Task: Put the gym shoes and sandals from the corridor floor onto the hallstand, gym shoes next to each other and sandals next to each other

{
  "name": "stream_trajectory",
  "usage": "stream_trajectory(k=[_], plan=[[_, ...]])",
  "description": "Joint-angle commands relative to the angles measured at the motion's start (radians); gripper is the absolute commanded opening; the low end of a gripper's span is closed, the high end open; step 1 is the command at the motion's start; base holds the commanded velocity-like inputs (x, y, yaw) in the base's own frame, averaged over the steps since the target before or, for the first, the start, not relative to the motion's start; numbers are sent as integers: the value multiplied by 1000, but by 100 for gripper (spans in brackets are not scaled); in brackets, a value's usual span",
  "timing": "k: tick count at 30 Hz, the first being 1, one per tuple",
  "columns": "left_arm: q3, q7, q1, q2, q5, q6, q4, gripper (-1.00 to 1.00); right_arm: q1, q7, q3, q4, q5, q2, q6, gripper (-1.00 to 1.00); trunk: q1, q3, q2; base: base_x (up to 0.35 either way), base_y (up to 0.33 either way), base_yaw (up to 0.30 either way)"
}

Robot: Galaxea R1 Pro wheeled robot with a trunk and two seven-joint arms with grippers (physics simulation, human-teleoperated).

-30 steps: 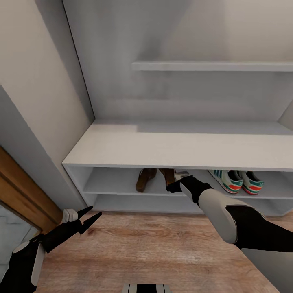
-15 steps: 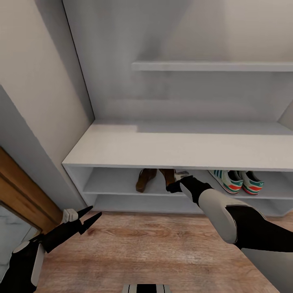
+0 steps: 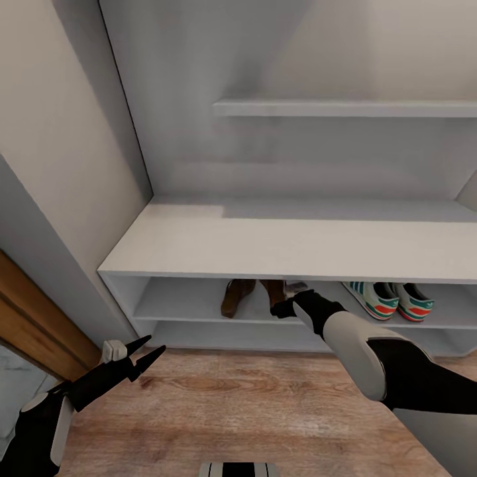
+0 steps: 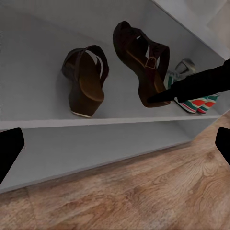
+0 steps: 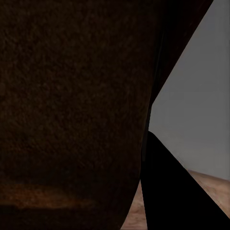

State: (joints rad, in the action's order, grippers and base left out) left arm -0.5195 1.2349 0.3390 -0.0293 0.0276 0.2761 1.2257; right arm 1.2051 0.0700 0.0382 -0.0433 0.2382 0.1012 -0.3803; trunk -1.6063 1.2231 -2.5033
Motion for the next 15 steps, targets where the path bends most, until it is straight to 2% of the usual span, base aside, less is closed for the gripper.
stream_trajectory(k=[1,15], plan=[[0,0,0,0,0,0,0,100,0,-1,0,0,-3,0,0,-100,0,0,0,0,0,0],[0,0,0,0,0,0,0,100,-4,-1,0,0,-3,0,0,-100,0,0,0,0,0,0]])
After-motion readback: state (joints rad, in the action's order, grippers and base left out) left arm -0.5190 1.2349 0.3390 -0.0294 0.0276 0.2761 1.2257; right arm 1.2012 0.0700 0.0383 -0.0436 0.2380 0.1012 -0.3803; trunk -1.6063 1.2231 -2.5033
